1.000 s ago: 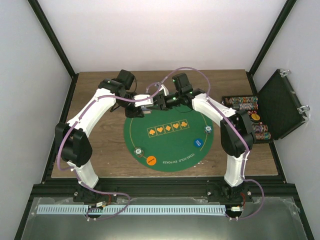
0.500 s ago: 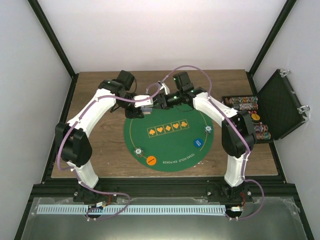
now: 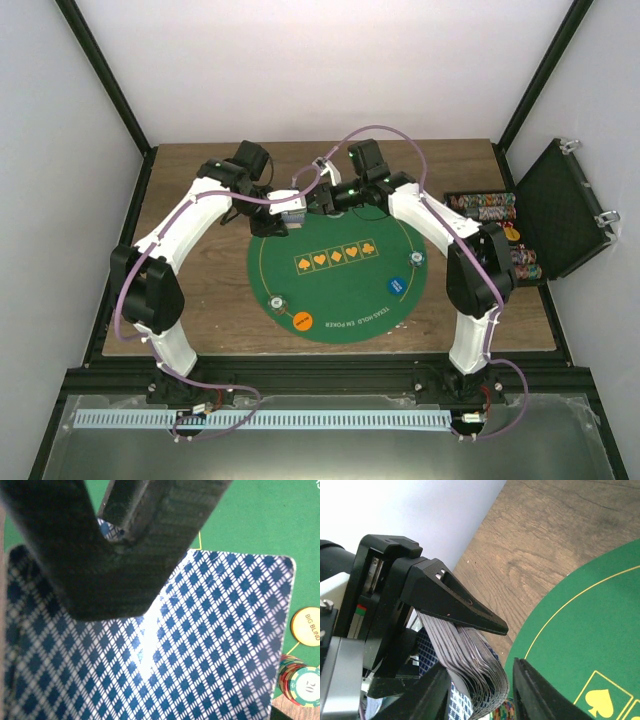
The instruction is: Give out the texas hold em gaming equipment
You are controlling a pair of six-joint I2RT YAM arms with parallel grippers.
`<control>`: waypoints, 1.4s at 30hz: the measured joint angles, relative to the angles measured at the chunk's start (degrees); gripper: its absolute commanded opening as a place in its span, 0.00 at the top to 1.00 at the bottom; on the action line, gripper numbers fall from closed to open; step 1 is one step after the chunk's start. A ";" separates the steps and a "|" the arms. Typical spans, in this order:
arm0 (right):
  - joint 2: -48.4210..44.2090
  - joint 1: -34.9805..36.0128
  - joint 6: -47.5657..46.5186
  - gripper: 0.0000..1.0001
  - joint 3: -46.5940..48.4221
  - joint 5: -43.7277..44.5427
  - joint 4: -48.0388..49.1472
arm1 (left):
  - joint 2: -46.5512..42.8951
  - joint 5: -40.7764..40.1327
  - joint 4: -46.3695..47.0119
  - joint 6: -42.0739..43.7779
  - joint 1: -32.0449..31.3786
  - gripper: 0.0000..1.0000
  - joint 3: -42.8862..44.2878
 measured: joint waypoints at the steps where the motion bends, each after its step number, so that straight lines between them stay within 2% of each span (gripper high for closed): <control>1: 0.00 0.00 0.02 0.72 0.00 0.11 -0.02 | 0.00 0.00 0.00 -0.09 0.00 0.54 0.00; 7: -0.04 0.02 -0.48 0.92 0.00 0.09 -0.39 | 0.00 -0.46 0.13 -0.57 0.00 0.54 0.00; 11: -0.20 0.02 -0.81 0.99 0.00 0.09 -0.70 | 0.00 -0.92 0.28 -0.74 0.02 0.54 0.00; 27: -2.71 -0.15 -3.02 0.99 0.00 2.36 -4.35 | -0.04 -1.27 0.44 -0.76 0.35 0.54 -0.46; 42: -7.76 -4.66 -4.00 0.99 -0.04 1.99 -5.88 | -1.55 -0.52 0.96 -2.60 2.16 0.54 -1.84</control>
